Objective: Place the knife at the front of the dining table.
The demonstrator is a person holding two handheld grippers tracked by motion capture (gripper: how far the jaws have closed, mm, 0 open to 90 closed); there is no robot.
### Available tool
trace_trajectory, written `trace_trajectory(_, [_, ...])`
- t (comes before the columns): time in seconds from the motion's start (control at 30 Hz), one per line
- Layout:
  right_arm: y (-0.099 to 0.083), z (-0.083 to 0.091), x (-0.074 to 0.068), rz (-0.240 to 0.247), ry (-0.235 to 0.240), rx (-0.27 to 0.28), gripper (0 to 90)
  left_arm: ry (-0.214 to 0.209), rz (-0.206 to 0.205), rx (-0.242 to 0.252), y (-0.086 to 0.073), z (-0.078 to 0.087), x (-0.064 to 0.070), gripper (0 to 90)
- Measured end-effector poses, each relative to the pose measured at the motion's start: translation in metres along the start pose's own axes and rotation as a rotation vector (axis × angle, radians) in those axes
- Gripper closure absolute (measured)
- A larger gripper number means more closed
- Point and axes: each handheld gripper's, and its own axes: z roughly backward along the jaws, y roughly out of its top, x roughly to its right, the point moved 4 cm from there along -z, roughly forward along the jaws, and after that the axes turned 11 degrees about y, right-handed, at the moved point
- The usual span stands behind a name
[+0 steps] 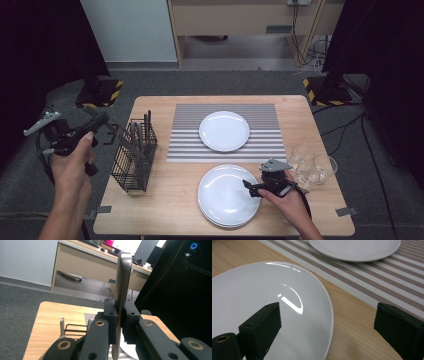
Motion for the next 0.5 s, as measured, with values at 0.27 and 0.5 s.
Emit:
trace_trajectory(0.27, [0.000,0.001,0.000,0.001,0.001,0.003,7.6,-0.012,-0.007,-0.013,-0.005,-0.007,0.010,83.4])
trace_trajectory(0.5, [0.001,0.002,0.001,-0.005,0.003,0.003,7.7,-0.021,-0.013,-0.028,-0.010,-0.015,0.017,83.4])
